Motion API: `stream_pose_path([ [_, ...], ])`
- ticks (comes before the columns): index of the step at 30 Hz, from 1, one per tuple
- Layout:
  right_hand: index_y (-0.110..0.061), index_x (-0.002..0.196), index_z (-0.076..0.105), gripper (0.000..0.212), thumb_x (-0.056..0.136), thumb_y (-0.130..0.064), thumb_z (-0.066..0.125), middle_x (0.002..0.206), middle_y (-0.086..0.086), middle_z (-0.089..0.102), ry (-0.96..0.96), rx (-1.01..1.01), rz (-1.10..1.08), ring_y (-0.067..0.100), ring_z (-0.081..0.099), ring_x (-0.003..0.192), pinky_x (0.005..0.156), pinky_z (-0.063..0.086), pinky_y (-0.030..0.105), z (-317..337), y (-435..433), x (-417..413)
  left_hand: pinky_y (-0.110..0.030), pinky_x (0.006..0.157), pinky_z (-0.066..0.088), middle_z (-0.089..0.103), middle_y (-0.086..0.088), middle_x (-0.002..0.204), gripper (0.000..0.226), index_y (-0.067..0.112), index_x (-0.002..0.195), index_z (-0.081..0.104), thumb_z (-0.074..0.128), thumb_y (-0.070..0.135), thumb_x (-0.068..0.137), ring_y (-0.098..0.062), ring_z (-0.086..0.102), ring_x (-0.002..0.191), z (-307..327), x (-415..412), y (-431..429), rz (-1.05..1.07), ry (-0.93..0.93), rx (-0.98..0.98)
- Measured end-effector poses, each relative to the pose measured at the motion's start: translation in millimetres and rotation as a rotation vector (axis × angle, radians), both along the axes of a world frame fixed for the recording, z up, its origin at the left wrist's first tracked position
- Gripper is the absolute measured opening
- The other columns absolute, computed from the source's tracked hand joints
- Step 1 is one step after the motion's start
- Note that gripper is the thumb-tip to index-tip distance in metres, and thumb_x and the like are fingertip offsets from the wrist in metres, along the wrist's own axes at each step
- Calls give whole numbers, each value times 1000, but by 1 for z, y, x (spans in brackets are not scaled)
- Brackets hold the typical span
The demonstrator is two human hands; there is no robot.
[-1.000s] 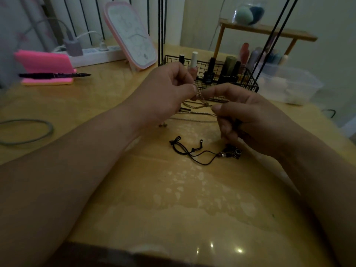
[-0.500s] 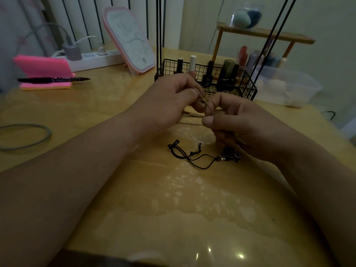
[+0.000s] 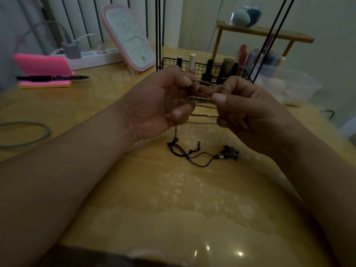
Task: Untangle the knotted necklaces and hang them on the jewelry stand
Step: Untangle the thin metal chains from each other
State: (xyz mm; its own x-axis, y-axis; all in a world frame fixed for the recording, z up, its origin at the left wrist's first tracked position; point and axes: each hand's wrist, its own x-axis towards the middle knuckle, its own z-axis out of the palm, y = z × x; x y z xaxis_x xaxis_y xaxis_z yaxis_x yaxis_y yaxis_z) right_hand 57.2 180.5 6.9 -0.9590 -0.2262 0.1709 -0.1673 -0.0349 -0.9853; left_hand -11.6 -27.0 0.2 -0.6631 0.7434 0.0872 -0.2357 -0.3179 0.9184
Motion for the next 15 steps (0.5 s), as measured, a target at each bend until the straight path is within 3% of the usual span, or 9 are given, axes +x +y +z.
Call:
stream_pose_path([
  [4, -17, 88, 52, 9, 92, -19, 60, 77, 0, 44, -79, -139, 70, 9, 39, 57, 58, 41, 24, -3, -2, -1, -35, 65, 10, 65, -3, 99, 9, 15, 83, 52, 46, 20, 78, -11, 39, 46, 0, 1, -1, -34, -2, 48],
  [7, -16, 92, 54, 9, 96, -24, 57, 93, 1, 50, -124, -201, 96, 8, 39, 59, 58, 42, 23, -6, -3, -2, -32, 60, 15, 62, -1, 89, 7, 16, 86, 52, 45, 17, 84, -11, 40, 46, -1, -1, -1, 6, 33, 18],
  [11, -17, 92, 58, 10, 98, -25, 57, 97, 1, 57, -135, -260, 71, 7, 39, 58, 57, 43, 22, -5, -2, -3, -25, 49, 25, 56, -1, 79, 9, 17, 90, 51, 44, 13, 94, -12, 39, 48, -3, -3, 1, 50, 120, -74],
  [15, -17, 98, 57, 10, 98, -27, 61, 93, -1, 62, -167, -239, 24, 6, 40, 56, 56, 44, 21, -5, -1, -3, -25, 53, 24, 63, 0, 93, 10, 18, 90, 53, 46, 12, 93, -10, 42, 50, -3, -2, 1, 54, 75, -42],
])
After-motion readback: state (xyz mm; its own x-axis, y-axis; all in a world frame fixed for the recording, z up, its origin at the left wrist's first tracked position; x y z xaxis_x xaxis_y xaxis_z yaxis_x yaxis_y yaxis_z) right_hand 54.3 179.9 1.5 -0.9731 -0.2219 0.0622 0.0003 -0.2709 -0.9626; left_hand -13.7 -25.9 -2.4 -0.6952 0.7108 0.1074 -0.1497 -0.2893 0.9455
